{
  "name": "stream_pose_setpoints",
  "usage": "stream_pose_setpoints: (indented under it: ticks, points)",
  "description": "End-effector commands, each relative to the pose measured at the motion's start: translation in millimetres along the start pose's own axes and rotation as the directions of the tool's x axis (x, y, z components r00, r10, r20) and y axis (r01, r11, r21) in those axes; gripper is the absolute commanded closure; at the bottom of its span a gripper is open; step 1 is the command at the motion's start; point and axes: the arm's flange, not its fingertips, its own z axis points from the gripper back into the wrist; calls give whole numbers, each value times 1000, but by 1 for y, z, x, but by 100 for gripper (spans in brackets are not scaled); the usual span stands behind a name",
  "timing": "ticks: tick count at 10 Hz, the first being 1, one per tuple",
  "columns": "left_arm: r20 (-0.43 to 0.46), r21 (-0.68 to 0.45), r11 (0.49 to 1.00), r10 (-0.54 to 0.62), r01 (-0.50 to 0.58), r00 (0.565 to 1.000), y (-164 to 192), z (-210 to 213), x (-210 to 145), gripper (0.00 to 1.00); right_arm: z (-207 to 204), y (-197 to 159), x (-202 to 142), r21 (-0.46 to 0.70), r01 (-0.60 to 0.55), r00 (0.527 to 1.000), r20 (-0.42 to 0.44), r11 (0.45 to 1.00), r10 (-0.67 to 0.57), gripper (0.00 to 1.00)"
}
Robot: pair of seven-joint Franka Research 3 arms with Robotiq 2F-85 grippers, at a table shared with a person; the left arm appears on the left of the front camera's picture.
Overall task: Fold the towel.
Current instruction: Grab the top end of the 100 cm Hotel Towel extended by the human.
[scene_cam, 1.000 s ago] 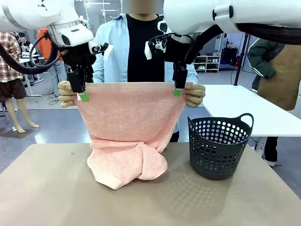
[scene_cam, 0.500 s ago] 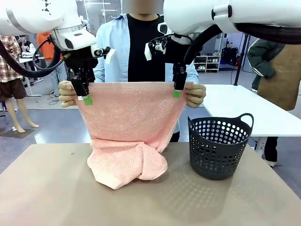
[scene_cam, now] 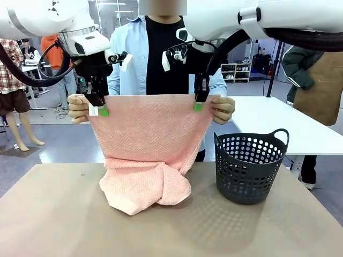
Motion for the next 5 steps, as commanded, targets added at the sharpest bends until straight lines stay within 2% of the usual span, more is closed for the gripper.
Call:
stream_pose_setpoints:
  ticks: [1, 5]
  points:
    - [-25, -4, 1000, 16, -16, 1000, -1, 5, 2, 100, 2, -1, -2, 7, -20, 1000, -1, 1000, 20, 100]
    - [-23, 10, 1000, 23, -22, 999, -4, 6, 2, 100, 5, 4, -3, 12, -27, 1000, -11, 1000, 27, 100]
